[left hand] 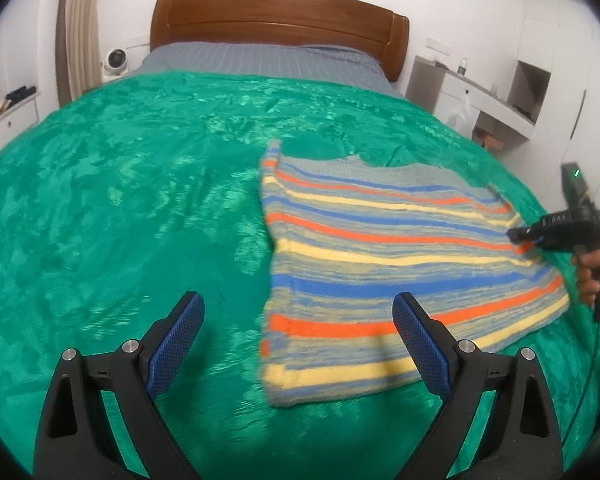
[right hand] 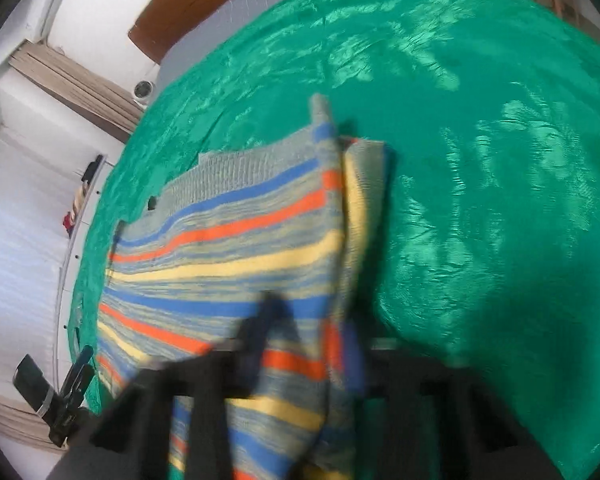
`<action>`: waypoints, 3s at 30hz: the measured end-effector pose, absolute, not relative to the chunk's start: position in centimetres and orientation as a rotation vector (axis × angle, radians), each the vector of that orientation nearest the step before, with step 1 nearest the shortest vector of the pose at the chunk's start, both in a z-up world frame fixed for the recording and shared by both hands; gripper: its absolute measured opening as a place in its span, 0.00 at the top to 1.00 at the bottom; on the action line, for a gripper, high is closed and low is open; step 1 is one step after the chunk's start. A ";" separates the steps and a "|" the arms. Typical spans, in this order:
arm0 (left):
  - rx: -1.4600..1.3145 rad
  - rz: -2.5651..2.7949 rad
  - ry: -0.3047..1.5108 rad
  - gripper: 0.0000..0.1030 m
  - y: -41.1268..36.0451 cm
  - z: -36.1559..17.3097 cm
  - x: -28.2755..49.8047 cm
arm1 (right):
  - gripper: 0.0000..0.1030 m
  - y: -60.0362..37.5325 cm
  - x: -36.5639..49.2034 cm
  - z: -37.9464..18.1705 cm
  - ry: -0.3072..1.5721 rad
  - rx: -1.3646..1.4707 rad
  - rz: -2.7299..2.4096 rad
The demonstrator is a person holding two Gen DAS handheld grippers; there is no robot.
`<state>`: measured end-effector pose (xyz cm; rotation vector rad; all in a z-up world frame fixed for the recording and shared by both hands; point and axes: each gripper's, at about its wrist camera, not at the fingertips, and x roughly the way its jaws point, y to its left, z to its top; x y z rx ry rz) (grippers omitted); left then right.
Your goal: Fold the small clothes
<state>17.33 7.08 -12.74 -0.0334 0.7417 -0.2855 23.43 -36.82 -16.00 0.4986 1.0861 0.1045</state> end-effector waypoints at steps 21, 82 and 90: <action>-0.235 -0.005 0.705 0.07 19.3 -12.4 18.7 | 0.91 -4.7 32.6 -11.8 1.109 0.320 0.277; -0.152 -0.368 1.131 0.54 5.1 -16.0 31.2 | 0.47 -13.1 27.6 -15.8 1.050 0.260 0.323; -0.143 -0.444 0.961 0.83 4.0 -11.3 28.3 | 0.75 -9.1 21.8 -10.2 0.782 -0.150 0.283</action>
